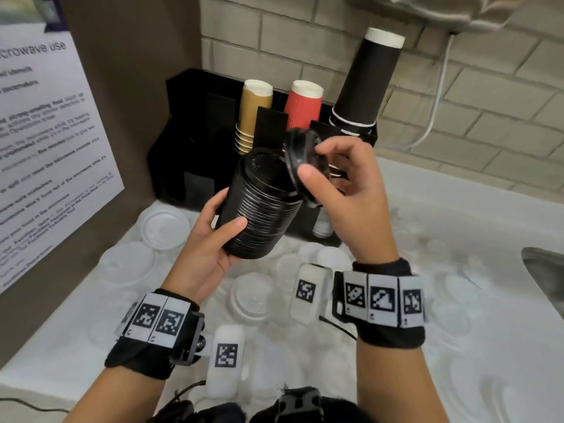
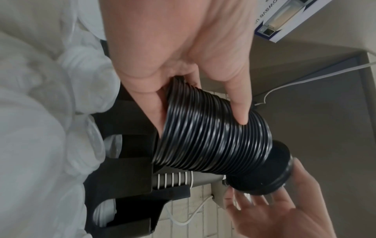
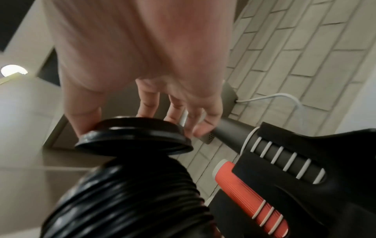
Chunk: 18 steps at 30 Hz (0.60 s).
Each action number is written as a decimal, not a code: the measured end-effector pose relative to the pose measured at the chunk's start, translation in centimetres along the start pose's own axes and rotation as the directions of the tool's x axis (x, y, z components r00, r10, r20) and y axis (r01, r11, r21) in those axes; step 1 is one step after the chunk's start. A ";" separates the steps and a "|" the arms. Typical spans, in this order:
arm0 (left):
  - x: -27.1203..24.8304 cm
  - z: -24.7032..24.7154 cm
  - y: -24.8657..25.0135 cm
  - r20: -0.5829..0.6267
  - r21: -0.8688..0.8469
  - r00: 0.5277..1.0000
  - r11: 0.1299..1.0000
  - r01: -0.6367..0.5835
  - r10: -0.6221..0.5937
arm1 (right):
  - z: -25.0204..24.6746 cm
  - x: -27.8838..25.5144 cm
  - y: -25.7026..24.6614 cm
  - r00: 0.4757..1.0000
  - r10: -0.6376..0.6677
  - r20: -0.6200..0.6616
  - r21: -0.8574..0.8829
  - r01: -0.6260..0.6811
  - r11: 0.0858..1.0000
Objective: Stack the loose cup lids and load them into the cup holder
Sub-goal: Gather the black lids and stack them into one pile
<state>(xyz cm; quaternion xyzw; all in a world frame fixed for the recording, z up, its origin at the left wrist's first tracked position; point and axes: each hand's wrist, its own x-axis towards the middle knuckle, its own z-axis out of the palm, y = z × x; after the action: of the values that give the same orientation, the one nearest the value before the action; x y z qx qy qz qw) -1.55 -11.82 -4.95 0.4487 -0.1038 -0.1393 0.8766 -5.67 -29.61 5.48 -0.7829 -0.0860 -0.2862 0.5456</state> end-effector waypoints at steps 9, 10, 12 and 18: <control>-1.3 -3.1 2.5 0.091 0.070 0.996 0.997 0.007 -0.013 | 4.3 -0.4 -2.1 0.995 -0.080 0.057 -0.174 0.089 0.981; -1.4 -3.4 2.8 0.093 0.074 0.996 0.997 0.010 -0.017 | 4.6 -0.4 -2.3 0.994 -0.079 0.076 -0.177 0.091 0.980; -1.6 -3.9 3.2 0.099 0.084 0.995 0.996 0.014 -0.022 | 5.2 -0.4 -2.8 0.990 -0.085 0.115 -0.191 0.106 0.976; -1.6 -4.9 4.1 0.114 0.070 0.992 0.997 0.038 -0.046 | 6.9 -0.7 -3.6 0.984 -0.097 0.151 -0.201 0.127 0.971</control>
<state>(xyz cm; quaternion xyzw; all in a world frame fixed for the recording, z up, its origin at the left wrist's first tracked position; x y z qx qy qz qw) -0.94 -5.23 -4.51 0.4712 -0.1496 -0.1800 0.8504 -5.40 -21.80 6.36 -0.8481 -0.1378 -0.2683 0.4356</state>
